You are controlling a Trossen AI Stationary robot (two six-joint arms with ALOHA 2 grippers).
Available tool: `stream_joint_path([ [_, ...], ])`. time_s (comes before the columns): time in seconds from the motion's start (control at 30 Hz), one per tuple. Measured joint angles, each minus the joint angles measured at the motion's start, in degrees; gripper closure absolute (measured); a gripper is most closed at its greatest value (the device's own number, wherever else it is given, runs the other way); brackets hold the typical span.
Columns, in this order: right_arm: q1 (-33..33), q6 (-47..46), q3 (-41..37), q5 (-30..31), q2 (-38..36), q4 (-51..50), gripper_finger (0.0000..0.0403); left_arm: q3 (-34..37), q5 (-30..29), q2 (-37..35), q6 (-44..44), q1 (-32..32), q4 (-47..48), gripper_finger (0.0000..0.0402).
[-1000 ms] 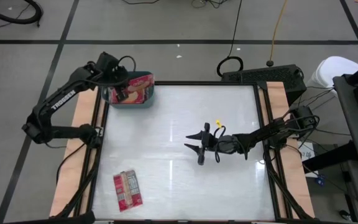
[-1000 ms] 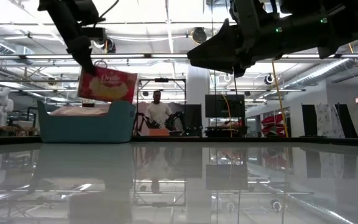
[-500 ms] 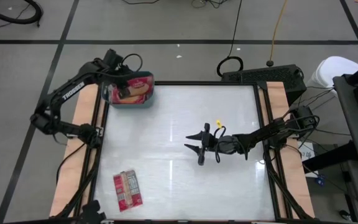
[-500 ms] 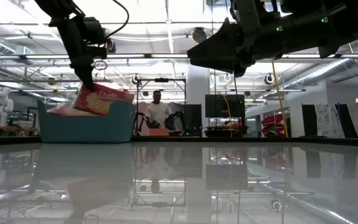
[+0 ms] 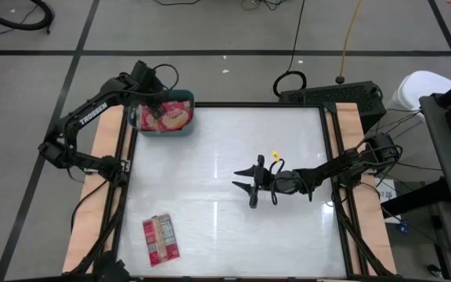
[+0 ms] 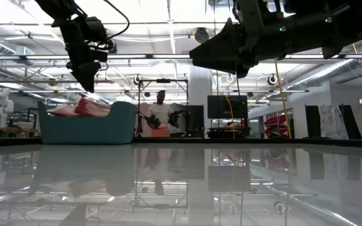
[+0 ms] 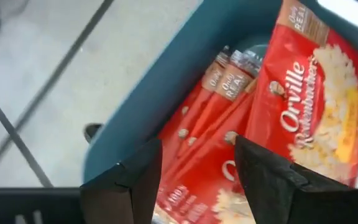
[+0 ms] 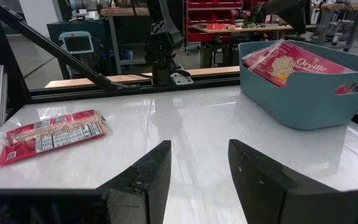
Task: Sort popcorn bags into baskets
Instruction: Put the red popcorn bag into the blue bin
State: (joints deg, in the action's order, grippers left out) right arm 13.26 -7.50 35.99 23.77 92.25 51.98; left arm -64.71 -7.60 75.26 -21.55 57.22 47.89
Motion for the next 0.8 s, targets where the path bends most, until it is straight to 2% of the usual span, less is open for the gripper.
stream_joint_path([
  [0.13,0.0,-1.5,0.0,-0.02,0.0,-0.35,0.0248,0.0,0.61,-1.12,6.72,-3.12,3.79,0.0198],
  [0.23,0.55,-2.74,0.0,-0.02,0.0,-0.54,0.0248,0.0,1.33,-3.31,10.46,-8.62,7.28,0.0213],
  [0.4,2.08,-5.33,0.0,0.01,0.0,-1.24,0.0248,2.51,1.57,-10.47,15.07,-21.32,9.68,0.025],
  [0.53,3.56,-7.5,0.0,0.07,0.0,-1.65,0.0248,7.42,1.7,-17.78,18.94,-32.63,10.04,0.027],
  [0.8,6.56,-13.85,0.0,1.63,0.0,-2.49,0.0248,21.2,7.19,-29.56,33.49,-54.78,7.34,0.0273],
])
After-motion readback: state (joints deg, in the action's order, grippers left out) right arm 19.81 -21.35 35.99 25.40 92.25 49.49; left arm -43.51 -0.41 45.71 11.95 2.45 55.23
